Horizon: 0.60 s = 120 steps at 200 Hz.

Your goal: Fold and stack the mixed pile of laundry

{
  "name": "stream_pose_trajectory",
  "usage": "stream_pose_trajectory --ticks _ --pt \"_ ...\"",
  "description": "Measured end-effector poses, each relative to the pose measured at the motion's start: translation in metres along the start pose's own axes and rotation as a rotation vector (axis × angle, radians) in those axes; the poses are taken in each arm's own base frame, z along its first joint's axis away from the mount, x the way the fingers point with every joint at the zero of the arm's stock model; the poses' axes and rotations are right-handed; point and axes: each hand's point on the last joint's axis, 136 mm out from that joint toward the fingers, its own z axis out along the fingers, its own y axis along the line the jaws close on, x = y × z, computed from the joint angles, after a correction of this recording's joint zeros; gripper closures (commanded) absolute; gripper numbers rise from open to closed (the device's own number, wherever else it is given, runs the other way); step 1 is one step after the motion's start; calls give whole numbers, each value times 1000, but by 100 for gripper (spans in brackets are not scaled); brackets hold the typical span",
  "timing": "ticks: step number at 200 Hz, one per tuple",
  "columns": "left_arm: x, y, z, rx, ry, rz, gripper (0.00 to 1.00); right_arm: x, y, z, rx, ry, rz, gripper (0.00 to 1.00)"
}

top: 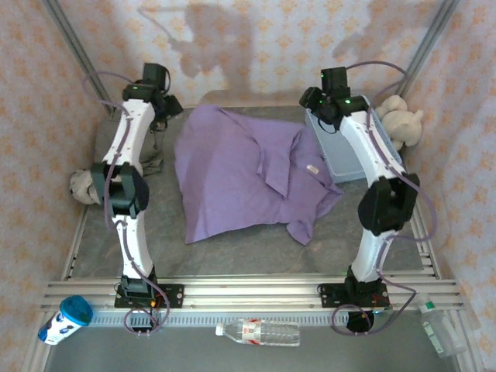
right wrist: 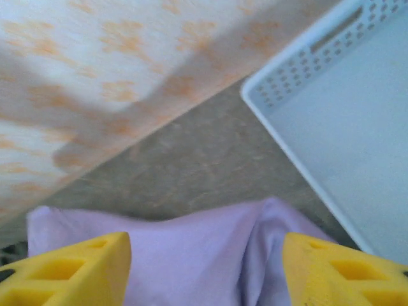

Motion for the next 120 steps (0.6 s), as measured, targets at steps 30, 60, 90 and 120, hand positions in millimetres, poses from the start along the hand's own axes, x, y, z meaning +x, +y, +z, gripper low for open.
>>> stream_pose_trajectory --ticks 30,60,90,120 --pt "62 -3 5 -40 110 106 29 41 -28 1 62 102 -32 35" --pt "122 -25 -45 96 110 161 32 99 -57 -32 62 205 -42 38" --pt "174 -27 -42 149 147 164 34 174 -73 -46 55 347 -85 38" --pt "236 10 19 16 277 146 36 245 -103 -39 109 502 -109 38"
